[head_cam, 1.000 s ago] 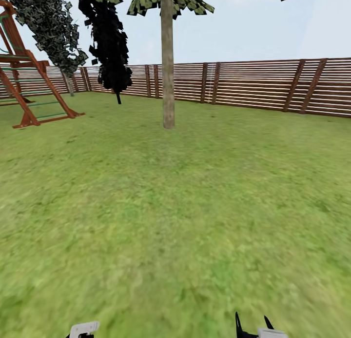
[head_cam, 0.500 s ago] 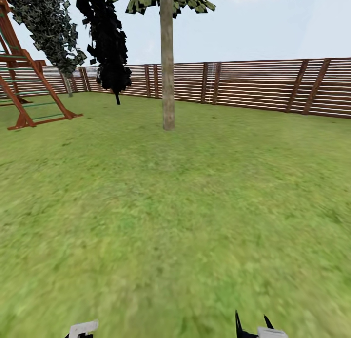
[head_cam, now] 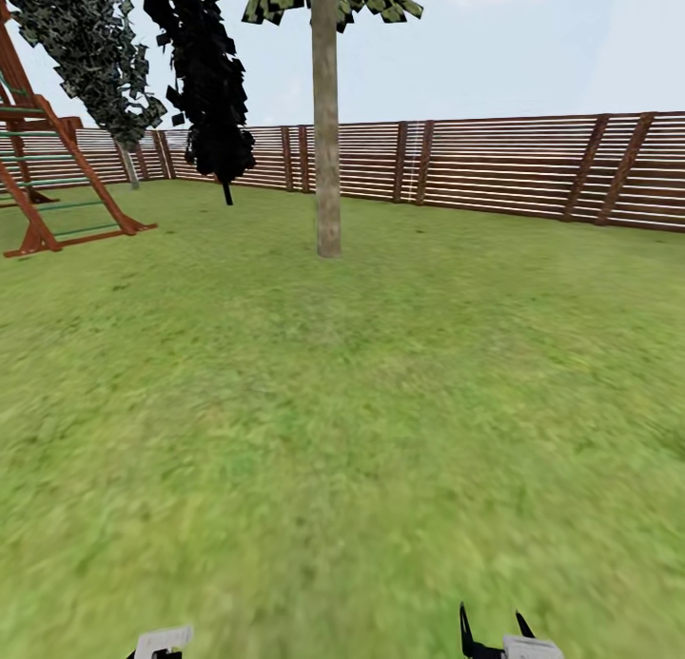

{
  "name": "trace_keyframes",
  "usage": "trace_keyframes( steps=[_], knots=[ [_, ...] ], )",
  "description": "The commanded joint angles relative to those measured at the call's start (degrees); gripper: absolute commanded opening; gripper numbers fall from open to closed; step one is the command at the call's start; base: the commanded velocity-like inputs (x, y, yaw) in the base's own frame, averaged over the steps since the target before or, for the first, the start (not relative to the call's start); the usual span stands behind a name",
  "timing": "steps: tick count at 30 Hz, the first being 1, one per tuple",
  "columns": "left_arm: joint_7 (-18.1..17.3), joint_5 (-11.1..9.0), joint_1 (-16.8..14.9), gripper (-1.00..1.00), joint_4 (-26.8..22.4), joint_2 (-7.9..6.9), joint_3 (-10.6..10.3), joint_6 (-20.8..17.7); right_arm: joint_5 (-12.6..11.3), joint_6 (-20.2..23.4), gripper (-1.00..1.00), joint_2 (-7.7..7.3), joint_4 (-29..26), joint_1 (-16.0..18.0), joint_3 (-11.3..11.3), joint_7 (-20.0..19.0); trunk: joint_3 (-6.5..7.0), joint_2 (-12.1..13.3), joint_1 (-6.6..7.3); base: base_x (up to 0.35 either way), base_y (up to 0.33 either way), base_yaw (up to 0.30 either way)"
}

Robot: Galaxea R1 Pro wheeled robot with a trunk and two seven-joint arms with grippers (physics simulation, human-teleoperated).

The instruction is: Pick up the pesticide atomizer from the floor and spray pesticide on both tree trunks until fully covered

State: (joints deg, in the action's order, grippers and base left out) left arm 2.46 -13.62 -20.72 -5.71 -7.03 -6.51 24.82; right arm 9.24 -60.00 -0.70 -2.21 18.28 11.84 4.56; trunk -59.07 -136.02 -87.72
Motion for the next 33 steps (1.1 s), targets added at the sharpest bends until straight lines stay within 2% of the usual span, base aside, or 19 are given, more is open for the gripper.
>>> trace_keyframes(
  steps=[1, 33],
  knots=[
    [0.00, 0.00, -0.01, -1.00, -0.01, 0.00, 0.00, 0.03, 0.00, 0.00, 1.00, 0.00, -0.03, 0.00, 0.01, 0.00, 0.00, 0.00, 0.00, 0.338, 0.000, 0.000],
    [0.06, 0.00, -0.02, -1.00, -0.09, -0.18, 0.08, 0.14, -0.01, 0.00, 1.00, 0.00, -0.17, 0.00, 0.02, 0.10, 0.00, 0.00, 0.00, 0.338, 0.000, 0.000]
  ],
)
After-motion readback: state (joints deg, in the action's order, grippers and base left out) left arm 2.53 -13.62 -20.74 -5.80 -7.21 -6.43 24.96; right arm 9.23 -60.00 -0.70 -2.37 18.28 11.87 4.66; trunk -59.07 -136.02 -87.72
